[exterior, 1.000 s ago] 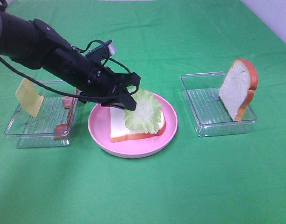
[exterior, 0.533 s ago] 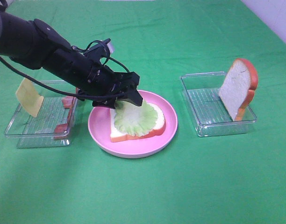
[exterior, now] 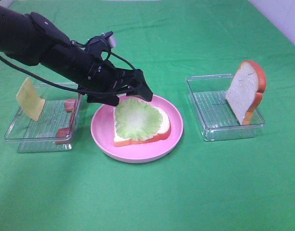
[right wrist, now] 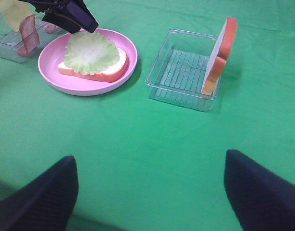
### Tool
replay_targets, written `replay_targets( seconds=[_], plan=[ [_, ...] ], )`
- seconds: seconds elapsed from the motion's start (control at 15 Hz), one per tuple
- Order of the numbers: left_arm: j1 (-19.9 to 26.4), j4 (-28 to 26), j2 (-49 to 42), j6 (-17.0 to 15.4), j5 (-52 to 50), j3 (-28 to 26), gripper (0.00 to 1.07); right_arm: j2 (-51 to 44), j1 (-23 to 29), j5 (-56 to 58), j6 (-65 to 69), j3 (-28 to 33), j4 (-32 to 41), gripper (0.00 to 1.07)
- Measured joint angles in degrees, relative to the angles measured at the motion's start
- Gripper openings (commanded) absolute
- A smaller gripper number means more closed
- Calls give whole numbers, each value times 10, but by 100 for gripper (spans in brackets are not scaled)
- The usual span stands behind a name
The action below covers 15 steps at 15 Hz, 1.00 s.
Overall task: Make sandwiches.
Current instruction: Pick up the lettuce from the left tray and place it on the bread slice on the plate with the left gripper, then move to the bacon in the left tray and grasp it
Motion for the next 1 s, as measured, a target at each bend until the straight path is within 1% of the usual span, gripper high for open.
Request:
replay_targets(
  seconds=[0.13,0.33,0.4,0.47,0.53,0.6,0.67,0.73,0.8,0.87,0.93,1.0],
  plan=[
    [0,7,-19,2,-6,-1,94,0,0,0,0,0,0,76],
    [0,21,-36,2,-14,-21,94,0,0,0,0,0,0,76],
    [0,29,-46,-3,-14,-32,94,0,0,0,0,0,0,76],
    [0,49,-57,-22,-13,-45,94,0,0,0,0,0,0,76],
    [0,81,-67,-53,-12,-62,94,0,0,0,0,0,0,76],
    [0,104,-70,-76,-10,-73,94,0,0,0,0,0,0,76],
    [0,223,-72,-190,19,-121,94,0,0,0,0,0,0,76],
    [0,262,-72,-227,32,-133,94,0,0,0,0,0,0,76],
    [0,343,-72,-300,60,-157,94,0,0,0,0,0,0,76],
    [0,409,-72,-358,88,-181,94,0,0,0,0,0,0,76],
    [0,462,-72,-406,115,-205,94,0,0,0,0,0,0,76],
    [0,505,-72,-447,144,-227,94,0,0,0,0,0,0,76]
  ],
)
